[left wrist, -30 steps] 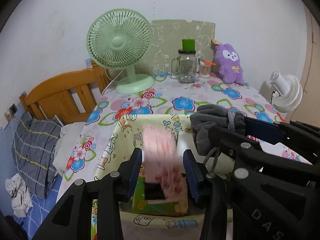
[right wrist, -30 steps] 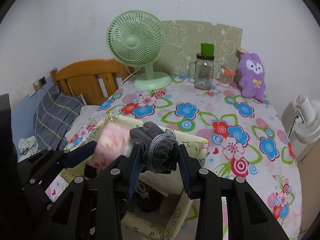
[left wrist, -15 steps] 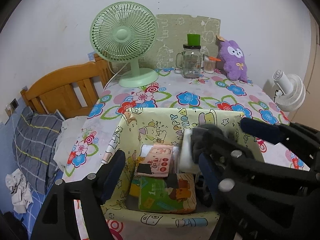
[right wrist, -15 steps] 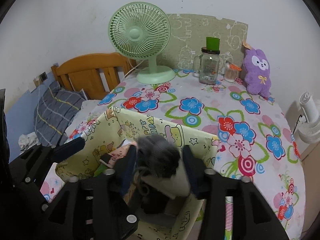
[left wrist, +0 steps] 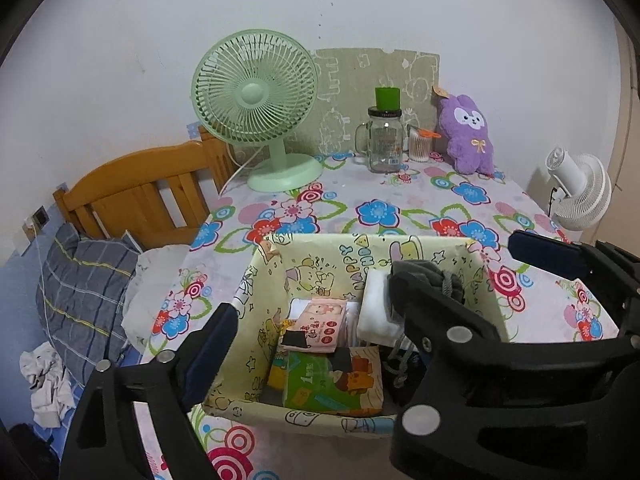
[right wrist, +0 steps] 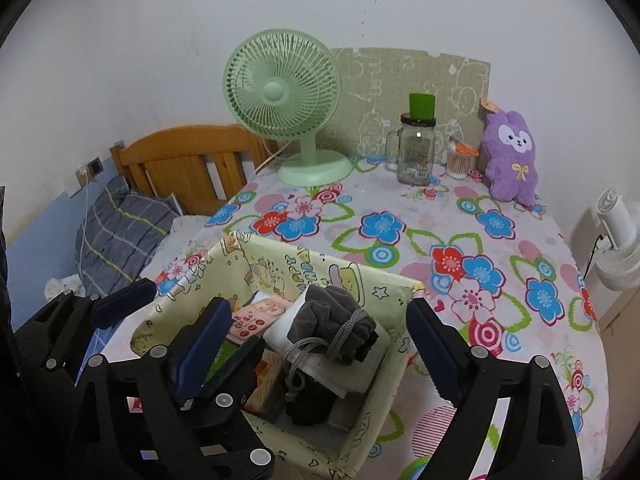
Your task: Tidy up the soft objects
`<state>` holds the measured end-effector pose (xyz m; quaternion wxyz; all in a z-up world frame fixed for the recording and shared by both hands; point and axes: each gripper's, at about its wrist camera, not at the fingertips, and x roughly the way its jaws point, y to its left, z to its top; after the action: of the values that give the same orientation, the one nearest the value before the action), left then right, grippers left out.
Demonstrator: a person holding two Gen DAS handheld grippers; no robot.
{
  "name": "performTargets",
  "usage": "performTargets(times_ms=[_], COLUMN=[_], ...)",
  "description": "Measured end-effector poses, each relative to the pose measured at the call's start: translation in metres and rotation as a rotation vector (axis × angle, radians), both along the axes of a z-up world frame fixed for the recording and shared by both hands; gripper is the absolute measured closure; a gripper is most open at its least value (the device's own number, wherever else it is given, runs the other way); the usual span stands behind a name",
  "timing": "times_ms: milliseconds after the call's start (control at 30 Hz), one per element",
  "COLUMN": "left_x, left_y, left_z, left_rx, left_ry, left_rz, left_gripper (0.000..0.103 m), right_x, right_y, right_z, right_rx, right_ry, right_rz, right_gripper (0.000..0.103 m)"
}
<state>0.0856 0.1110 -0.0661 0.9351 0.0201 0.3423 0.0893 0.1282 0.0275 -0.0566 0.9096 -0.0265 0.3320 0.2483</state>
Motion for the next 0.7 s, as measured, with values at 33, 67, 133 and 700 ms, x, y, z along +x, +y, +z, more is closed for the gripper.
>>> performTargets(times_ms=[33,67,133,700], left_x=[-0.002,-0.003,-0.006,-0.024], left_y=[-0.002,-0.004,-0.010,-0.043], left_z=[0.002,0.004,0.009,0.033], left_rx=[0.004,0.009,0.026,0.006], left_ry=[-0.008,-0.017,-0.037,-0.107], left_rz=[0.002,0.003,0.000,-0.024], left_gripper=[0.008,0.007,0.005,0.000], right_x=[-0.001,-0.002,-0.005,-0.032], right_y=[-0.002,-0.004,-0.009,-0.060], right_z=[0.002,0.004,0.009,0.038], right_rx=[0.002,0.004,0.008,0.028], right_ry=[-0.005,-0.013,-0.030,-0.125], right_rz=[-0.002,-0.005,-0.008,-0.065], right_gripper=[0.010,0.010,0.009,0.008])
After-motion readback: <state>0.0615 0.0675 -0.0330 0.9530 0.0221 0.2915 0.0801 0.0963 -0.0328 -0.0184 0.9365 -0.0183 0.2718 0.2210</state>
